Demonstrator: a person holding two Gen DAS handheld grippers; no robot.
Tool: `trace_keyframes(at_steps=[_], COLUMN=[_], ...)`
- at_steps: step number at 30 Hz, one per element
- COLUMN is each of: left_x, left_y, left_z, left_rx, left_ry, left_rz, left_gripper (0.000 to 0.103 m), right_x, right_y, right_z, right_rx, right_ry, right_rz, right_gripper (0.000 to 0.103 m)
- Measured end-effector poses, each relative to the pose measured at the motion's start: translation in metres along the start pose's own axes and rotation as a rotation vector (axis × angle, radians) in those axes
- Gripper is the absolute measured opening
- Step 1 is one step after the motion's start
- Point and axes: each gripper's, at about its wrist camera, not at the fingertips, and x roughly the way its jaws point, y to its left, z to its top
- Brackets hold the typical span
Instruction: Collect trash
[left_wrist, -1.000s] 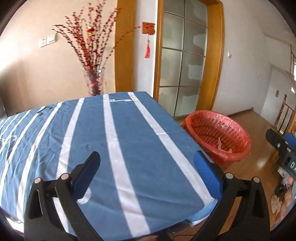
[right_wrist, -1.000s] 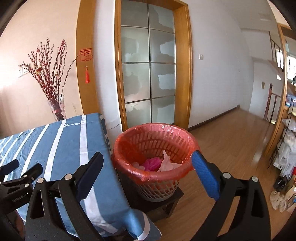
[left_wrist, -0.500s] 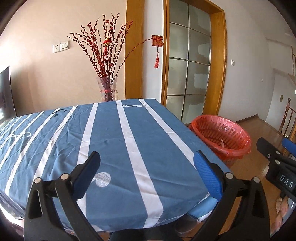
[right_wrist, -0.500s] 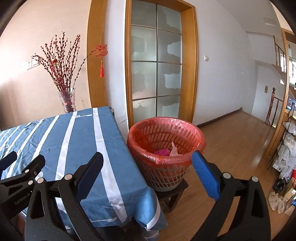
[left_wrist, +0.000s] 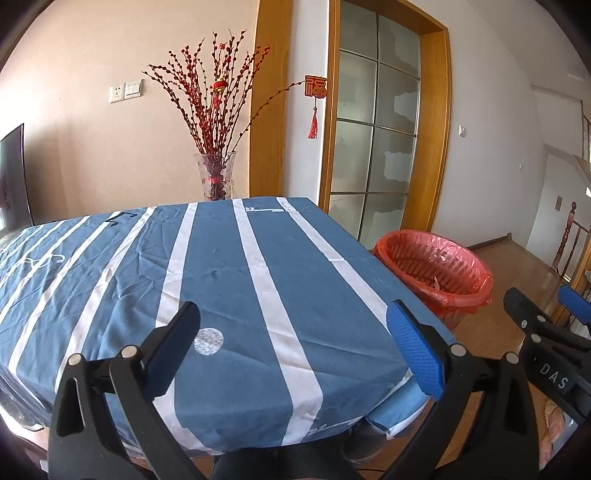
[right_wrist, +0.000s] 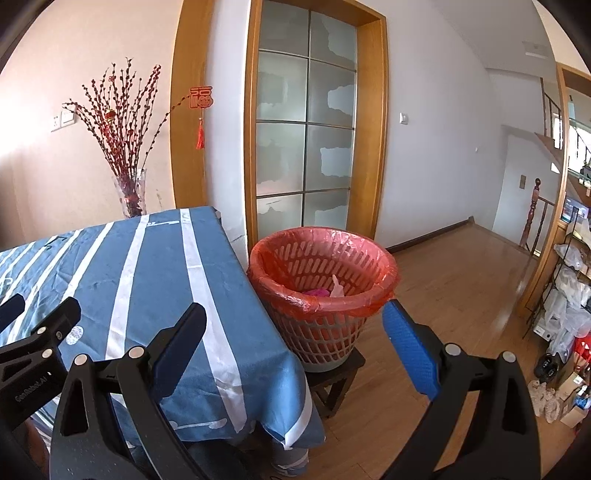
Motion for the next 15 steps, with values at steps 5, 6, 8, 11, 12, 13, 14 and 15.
trace_keyframes(at_steps=[5, 6, 8, 11, 12, 13, 14, 15], left_x=[-0.0024, -0.0025, -0.0033, -0.0045, -0.0053, -0.0064, -0.0073, -0.0081], left_y=[0.0003, 0.0010, 0.0010, 0.0009, 0.0009, 0.0007, 0.0004, 0.0003], left_z=[-0.0032, -0.0032, -0.0042, -0.0050, -0.0054, -0.0056, -0.0058, -0.0059], left_rx=[-0.002, -0.003, -0.004, -0.002, -0.001, 0.001, 0.002, 0.004], left_ry=[0.001, 0.003, 0.004, 0.000, -0.003, -0.007, -0.011, -0.015], left_rz=[0.008, 0.008, 0.009, 0.014, 0.017, 0.020, 0.022, 0.024], left_gripper=[0.099, 0.099, 0.099, 0.099, 0.099, 0.099, 0.099, 0.099], right_x=[0.0000, -0.0005, -0.0007, -0.0022, -0.0028, -0.0034, -0.0034, -0.0032], right_y=[-0.0029, -0.0032, -0.0037, -0.0031, -0.0032, -0.0030, -0.0033, -0.0035], right_z=[-0.0032, -0.0047, -0.0056, -0.0061, -0.0062, -0.0063, -0.0069, -0.0069], right_rx=[0.011, 0.012, 0.014, 0.012, 0.010, 0.009, 0.008, 0.009], right_ry=[0.011, 0.014, 0.019, 0.017, 0.015, 0.012, 0.011, 0.013], right_rz=[-0.018, -0.019, -0.021, -0.022, -0.024, -0.026, -0.026, -0.026], right_gripper=[0.096, 0.096, 0.096, 0.096, 0.096, 0.096, 0.096, 0.096])
